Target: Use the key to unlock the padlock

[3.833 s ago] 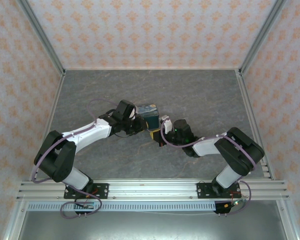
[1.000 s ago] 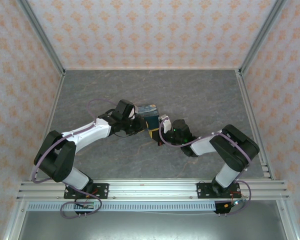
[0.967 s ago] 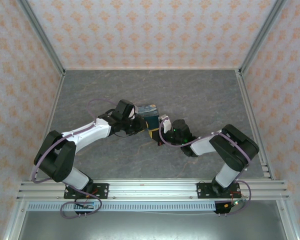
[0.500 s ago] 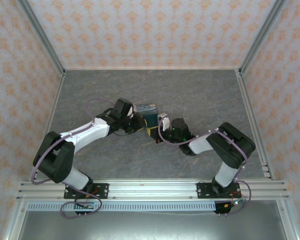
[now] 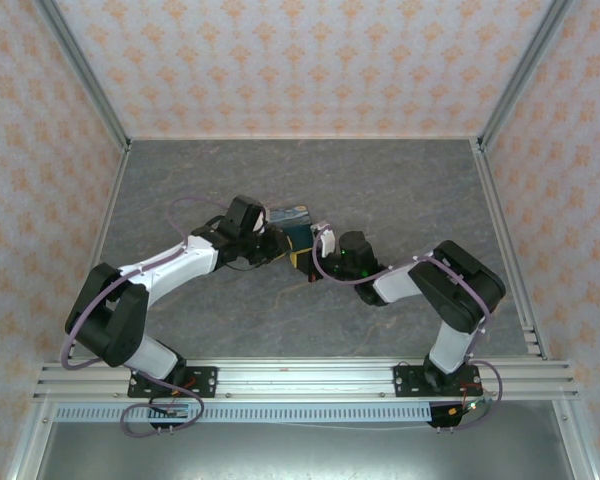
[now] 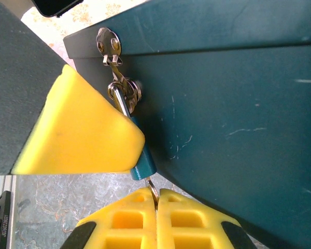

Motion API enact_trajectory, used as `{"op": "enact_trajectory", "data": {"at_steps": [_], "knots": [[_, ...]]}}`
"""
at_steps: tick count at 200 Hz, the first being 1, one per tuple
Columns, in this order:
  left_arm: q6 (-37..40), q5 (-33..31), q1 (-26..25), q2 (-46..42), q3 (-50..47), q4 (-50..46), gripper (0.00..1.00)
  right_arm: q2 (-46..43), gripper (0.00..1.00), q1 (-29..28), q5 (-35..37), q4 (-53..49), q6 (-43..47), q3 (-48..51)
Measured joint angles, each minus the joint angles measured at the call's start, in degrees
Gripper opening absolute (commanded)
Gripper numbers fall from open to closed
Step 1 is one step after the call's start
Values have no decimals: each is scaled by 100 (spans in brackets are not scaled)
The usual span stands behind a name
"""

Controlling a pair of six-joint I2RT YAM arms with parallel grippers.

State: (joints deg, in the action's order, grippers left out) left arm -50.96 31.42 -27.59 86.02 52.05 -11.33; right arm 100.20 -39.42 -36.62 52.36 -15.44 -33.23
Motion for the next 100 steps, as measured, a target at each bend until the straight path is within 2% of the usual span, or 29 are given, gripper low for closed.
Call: {"op": "enact_trajectory", "data": {"at_steps": [26, 44, 100], "knots": [[0, -26, 0, 72, -2, 59, 10, 68, 0, 0, 44, 72, -50, 26], [0, -26, -17, 188, -20, 153, 17, 192, 0, 0, 94, 262, -155, 105], [-31, -28, -48, 426, -444, 654, 46, 651, 0, -20, 83, 643, -603, 118]]}}
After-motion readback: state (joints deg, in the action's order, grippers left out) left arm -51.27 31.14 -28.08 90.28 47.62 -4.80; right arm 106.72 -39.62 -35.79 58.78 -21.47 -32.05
